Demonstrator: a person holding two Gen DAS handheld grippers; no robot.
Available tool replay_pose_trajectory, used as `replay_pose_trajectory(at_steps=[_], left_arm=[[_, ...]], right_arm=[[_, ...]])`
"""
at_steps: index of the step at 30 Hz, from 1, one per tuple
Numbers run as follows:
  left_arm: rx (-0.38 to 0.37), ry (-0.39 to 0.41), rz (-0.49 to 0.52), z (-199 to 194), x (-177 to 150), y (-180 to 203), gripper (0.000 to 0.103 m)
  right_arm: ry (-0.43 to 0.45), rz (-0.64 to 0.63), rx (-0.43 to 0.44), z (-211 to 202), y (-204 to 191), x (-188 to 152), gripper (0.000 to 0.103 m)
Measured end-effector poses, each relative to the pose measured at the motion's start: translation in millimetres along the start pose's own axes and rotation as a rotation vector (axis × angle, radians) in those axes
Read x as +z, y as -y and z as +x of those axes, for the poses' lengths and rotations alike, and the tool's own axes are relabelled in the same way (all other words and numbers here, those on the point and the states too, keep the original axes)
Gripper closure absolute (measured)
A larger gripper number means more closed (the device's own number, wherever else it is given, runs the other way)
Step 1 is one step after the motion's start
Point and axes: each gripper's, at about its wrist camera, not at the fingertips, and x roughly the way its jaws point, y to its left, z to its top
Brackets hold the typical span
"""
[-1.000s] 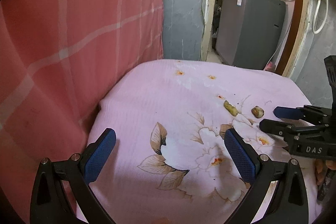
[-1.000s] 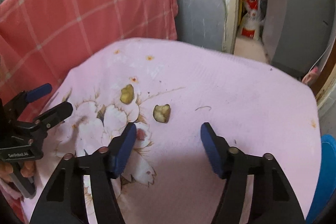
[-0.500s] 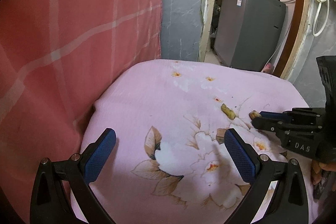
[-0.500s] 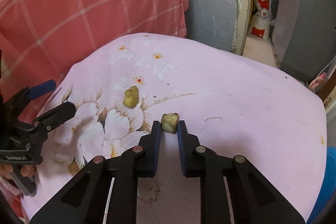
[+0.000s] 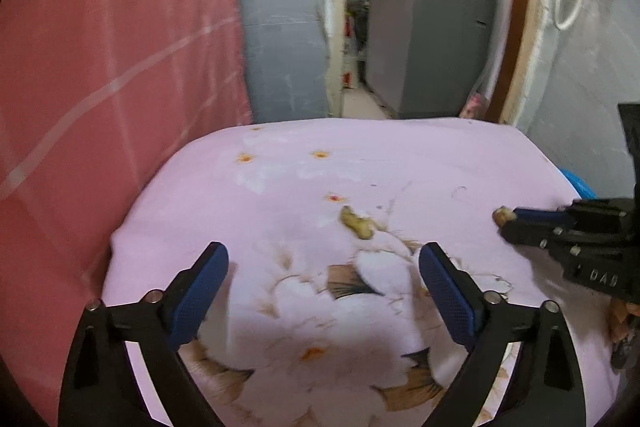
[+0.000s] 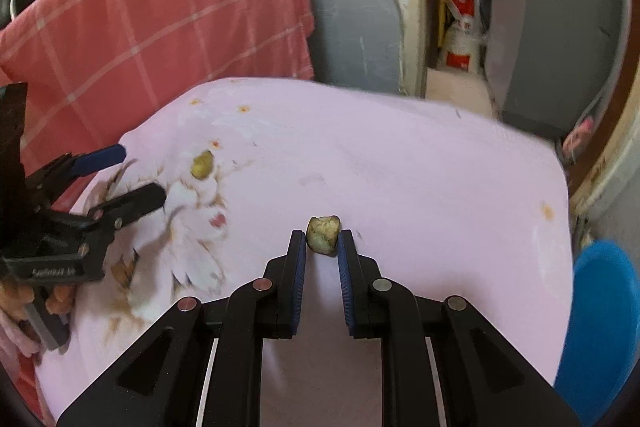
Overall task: Collect trash
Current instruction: 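Grasp the yellow food bit with the right tool while the left tool grasps another bit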
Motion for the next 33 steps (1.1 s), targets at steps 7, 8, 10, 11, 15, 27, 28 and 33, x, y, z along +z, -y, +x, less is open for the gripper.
replay_pose_trajectory(at_steps=[7,8,10,11,15,27,28,33], left_arm=[[-0.021,-0.026,0.064,17,11,8,0.044],[-0.025,-0.027,0.071,19,11,9,0.046],[-0.037,-0.052,0.073,26,12,11,0.059],[-0.037,-0.063,0.074,28,11,11,0.061],[-0.03,-0.095,0.075,34,8,13,0.068],[-0.046,-0.136,0.09,43,9,18,0.084],[-0.05,-0.136,0.092,43,9,18,0.087],[-0.055,-0.136,0.082,44,8,16,0.095]], right_arm=[[0.027,-0.014,-0.018,-4,-5,-2,0.089],[0.027,-0.014,-0.015,-5,-4,-2,0.089],[0.027,-0.007,-0.008,-4,-2,-2,0.089],[0.029,-0.002,-0.004,-4,-1,-3,0.089],[0.036,0.004,0.0,-6,0,-5,0.089],[0.034,0.002,-0.006,-7,-1,-5,0.089],[0.033,0.001,-0.007,-7,-2,-5,0.089],[0.029,-0.002,-0.009,-6,-1,-4,0.088]])
